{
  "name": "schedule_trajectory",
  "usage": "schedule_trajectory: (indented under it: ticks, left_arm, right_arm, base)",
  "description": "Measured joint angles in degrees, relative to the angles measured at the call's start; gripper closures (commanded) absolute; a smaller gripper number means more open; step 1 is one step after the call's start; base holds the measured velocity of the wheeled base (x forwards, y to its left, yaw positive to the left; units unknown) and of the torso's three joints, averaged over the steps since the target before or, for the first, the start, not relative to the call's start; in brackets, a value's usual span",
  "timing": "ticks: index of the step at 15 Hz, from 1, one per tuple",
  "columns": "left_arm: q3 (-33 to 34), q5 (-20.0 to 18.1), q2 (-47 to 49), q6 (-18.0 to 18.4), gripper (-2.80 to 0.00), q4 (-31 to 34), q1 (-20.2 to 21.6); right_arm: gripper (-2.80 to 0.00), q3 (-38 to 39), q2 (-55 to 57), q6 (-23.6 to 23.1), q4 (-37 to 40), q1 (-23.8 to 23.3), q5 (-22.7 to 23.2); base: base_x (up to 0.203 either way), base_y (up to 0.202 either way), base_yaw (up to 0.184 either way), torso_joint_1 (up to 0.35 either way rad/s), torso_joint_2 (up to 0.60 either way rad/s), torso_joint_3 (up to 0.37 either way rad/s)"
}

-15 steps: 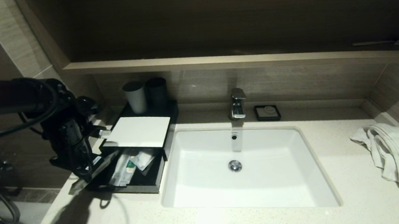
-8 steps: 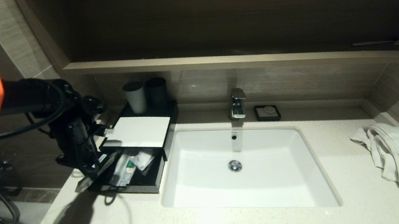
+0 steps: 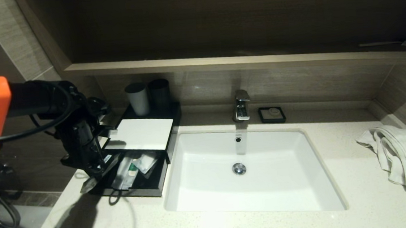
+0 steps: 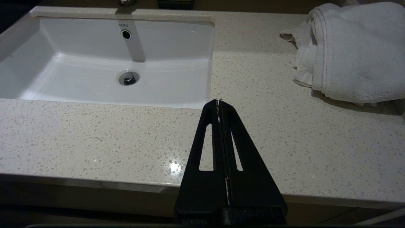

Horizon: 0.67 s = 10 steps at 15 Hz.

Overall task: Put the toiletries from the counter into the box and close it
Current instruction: Place the bathroom toiletry into the drawer

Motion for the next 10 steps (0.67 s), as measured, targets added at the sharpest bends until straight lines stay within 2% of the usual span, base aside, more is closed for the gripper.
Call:
schedule_trajectory:
  ticks: [10]
  left_arm:
    - [-1.2, -0.1, 1.6, -3.9, 0.00, -2.6, -1.3]
  right_arm:
    - [0.00, 0.0, 0.0, 0.0, 0.0, 0.0, 0.0]
  base:
    - [0.000, 0.000, 0.000, 0.000, 0.00, 0.000]
